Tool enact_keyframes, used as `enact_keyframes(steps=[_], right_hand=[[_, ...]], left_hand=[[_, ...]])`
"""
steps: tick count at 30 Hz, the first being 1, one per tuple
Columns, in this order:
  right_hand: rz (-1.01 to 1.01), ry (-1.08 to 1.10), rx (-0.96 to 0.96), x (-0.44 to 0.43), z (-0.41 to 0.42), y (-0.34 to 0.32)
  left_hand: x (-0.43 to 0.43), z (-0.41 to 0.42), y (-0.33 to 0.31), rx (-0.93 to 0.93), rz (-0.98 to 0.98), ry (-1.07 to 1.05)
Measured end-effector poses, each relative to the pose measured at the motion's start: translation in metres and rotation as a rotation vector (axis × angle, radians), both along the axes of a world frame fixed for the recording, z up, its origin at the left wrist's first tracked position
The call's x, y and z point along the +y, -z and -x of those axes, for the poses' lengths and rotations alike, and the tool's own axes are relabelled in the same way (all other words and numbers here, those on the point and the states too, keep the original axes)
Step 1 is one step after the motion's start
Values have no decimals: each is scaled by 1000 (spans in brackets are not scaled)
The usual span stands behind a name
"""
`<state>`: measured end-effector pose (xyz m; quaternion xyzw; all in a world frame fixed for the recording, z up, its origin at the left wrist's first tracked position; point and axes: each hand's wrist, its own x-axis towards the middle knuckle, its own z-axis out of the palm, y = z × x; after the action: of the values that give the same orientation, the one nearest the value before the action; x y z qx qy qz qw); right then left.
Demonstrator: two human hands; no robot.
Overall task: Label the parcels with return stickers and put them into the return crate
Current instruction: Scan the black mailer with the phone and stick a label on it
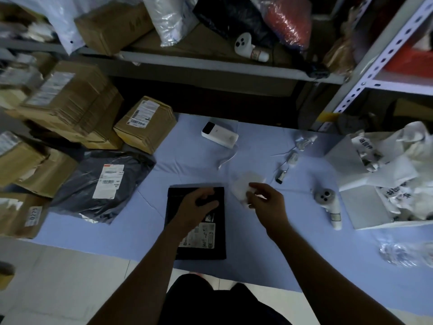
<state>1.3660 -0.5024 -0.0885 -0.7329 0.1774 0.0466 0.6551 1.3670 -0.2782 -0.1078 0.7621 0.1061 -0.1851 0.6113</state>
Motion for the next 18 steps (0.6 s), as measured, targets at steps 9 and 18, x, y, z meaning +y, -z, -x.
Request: enact_keyframes(steps=[9,18], right_hand=[[-144,77,12,-10,3,-23],[-7,-80,19,-3,39,-19]], left_hand=[[-59,-17,-18,-79,217,18],[-59,-12,-17,-294,3,-199]])
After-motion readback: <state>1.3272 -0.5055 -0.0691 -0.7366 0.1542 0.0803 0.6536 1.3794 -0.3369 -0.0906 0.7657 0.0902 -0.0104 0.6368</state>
